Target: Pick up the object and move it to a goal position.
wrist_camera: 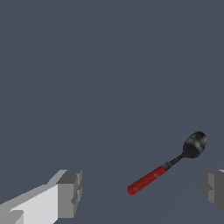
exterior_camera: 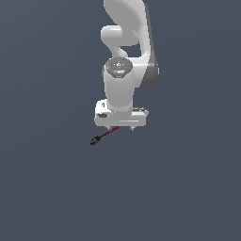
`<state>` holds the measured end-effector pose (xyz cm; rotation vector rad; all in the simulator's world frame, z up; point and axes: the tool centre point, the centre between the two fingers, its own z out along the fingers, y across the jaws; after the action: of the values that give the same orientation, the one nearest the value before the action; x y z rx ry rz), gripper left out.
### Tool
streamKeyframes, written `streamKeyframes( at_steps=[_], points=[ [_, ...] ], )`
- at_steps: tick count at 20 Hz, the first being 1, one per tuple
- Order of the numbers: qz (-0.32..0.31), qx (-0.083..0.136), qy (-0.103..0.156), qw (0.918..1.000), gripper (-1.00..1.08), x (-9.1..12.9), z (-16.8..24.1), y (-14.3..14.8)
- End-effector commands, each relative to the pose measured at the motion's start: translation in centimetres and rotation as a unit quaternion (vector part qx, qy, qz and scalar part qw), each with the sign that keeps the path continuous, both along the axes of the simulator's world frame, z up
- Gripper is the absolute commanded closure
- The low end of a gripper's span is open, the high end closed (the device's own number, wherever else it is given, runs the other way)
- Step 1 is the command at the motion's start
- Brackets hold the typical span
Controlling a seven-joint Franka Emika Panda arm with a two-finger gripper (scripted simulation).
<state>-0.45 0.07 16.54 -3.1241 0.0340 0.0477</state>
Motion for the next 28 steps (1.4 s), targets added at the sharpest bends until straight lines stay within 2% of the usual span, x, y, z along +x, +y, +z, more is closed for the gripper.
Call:
streamKeyframes(
  at_steps=[1,9,16,23,28],
  points=[
    [0.000,0.000,0.000,1.0000,-0.92,0.0,0.0,0.0],
    [-0.010,0.007,-0.016,0.9998,-0.92,0.8,1.7,-1.6],
    [-0.019,0.007,-0.016,0.9997,-0.92,0.7,1.4,-1.8],
    [-0.070,0.007,-0.014,0.9974,-0.92,0.0,-0.3,-2.6],
    [-0.132,0.006,-0.013,0.9912,-0.92,-1.0,-2.4,-3.7]
  ],
)
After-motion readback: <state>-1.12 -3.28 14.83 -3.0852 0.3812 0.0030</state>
